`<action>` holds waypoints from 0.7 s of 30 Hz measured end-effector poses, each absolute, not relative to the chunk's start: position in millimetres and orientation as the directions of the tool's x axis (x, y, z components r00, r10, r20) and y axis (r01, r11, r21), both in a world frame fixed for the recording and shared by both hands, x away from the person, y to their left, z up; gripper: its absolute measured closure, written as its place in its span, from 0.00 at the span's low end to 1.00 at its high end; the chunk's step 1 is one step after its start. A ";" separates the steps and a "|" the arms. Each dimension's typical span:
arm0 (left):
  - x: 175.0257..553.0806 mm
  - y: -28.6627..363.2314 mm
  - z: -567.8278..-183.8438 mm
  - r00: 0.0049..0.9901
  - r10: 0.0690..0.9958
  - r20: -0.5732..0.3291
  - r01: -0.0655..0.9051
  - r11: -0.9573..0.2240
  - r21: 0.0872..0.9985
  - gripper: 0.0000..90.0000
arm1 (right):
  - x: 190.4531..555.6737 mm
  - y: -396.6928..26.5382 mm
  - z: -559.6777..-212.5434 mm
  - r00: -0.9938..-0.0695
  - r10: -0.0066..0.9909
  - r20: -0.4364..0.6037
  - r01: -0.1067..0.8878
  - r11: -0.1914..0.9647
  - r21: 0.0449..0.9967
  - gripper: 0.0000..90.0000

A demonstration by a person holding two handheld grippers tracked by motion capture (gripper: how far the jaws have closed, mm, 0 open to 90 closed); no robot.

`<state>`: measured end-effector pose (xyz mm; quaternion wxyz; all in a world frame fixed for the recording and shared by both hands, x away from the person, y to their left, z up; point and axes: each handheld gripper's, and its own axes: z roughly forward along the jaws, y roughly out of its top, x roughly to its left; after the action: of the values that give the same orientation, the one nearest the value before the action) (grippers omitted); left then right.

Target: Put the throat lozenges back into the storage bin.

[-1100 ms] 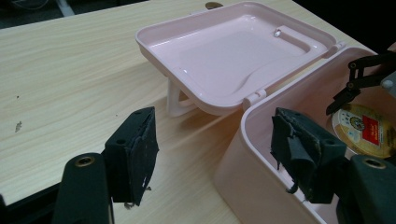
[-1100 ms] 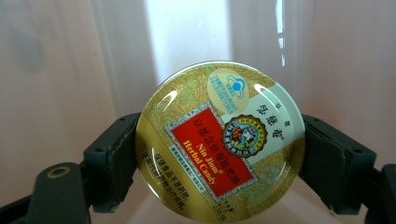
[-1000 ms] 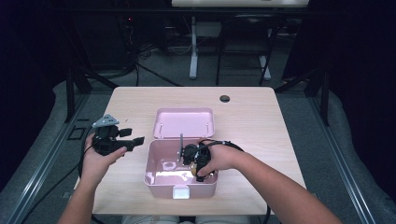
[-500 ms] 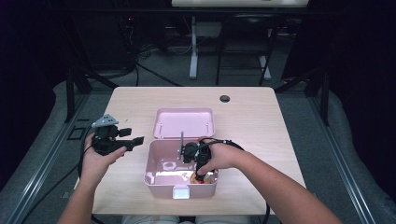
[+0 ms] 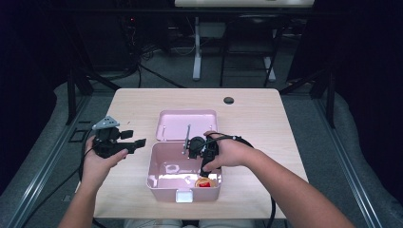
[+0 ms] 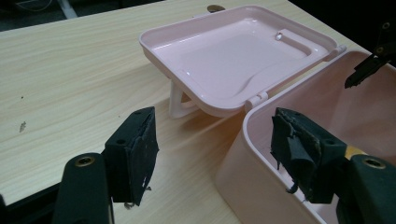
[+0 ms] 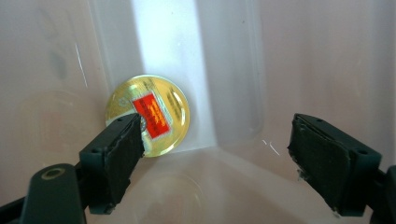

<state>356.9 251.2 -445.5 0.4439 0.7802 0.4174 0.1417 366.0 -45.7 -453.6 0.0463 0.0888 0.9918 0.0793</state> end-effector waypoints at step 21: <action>355.7 255.1 -445.9 0.587 0.799 -0.135 0.525 -0.248 0.814 0.34 | 366.2 -63.6 -423.0 -0.966 0.226 -0.122 0.199 0.959 0.201 0.21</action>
<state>355.7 255.1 -445.9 0.4396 0.7746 0.4273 0.1555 366.2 -63.6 -423.0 0.0719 0.1076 0.9871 0.0938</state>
